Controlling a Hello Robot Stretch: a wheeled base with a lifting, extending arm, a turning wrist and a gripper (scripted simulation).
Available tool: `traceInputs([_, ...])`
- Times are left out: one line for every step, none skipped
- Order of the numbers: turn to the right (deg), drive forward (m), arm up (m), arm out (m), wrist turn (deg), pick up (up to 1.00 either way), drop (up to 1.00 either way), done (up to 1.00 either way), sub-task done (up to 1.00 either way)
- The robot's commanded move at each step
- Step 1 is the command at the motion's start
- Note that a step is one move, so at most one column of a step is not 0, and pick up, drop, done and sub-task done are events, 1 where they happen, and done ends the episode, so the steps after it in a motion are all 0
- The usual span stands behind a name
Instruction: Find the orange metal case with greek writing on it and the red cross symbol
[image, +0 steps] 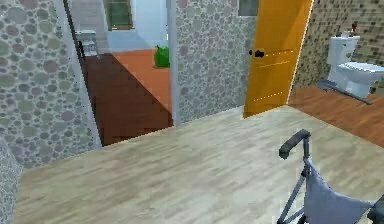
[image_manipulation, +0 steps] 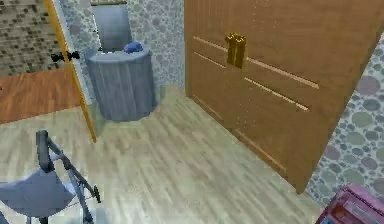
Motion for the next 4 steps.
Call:
traceInputs([-15.0,0.0,0.0,0.0,0.0,0.0,0.0,0.0,0.0])
traceInputs([0.0,1.0,0.0,0.0,0.0,0.0,0.0,0.0,0.0])
traceInputs([0.0,1.0,0.0,0.0,0.0,0.0,0.0,0.0,0.0])
traceInputs([-3.0,0.0,0.0,0.0,0.0,0.0,0.0,0.0,0.0])
